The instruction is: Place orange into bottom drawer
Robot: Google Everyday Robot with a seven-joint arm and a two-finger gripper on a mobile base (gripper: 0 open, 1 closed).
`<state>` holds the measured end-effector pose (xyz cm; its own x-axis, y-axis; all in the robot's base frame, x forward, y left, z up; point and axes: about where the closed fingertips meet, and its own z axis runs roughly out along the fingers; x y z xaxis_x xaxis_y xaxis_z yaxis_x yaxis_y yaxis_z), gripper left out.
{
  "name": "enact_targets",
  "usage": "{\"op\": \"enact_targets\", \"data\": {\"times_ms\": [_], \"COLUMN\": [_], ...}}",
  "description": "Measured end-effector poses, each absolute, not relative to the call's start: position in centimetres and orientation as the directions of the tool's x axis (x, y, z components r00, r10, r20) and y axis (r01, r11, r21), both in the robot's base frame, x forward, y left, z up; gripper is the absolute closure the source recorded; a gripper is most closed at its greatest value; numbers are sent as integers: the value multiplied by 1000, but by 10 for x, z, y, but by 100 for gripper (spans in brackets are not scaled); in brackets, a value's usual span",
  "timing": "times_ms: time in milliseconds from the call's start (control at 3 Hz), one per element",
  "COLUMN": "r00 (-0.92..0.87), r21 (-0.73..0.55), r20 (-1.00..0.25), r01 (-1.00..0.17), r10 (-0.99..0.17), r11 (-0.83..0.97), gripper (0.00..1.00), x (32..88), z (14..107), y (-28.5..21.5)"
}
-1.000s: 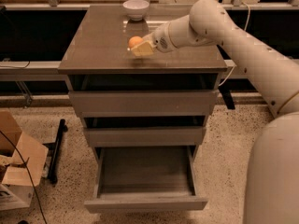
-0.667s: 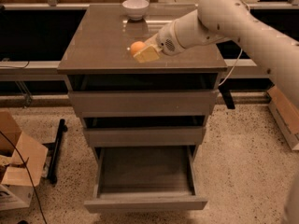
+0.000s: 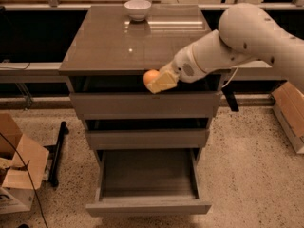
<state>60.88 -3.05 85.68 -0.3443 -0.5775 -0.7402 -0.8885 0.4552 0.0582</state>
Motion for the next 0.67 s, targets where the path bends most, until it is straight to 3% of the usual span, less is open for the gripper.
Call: {"op": "enact_targets", "data": {"times_ms": [333, 667], "r00": [-444, -442], "r21": [180, 187], "r20": [-714, -711], "r01": [-863, -869], "r10": [-542, -547], "r11": [471, 459], "gripper": [100, 100], "x": [579, 578], "z": [807, 800], "y": [-41, -35]}}
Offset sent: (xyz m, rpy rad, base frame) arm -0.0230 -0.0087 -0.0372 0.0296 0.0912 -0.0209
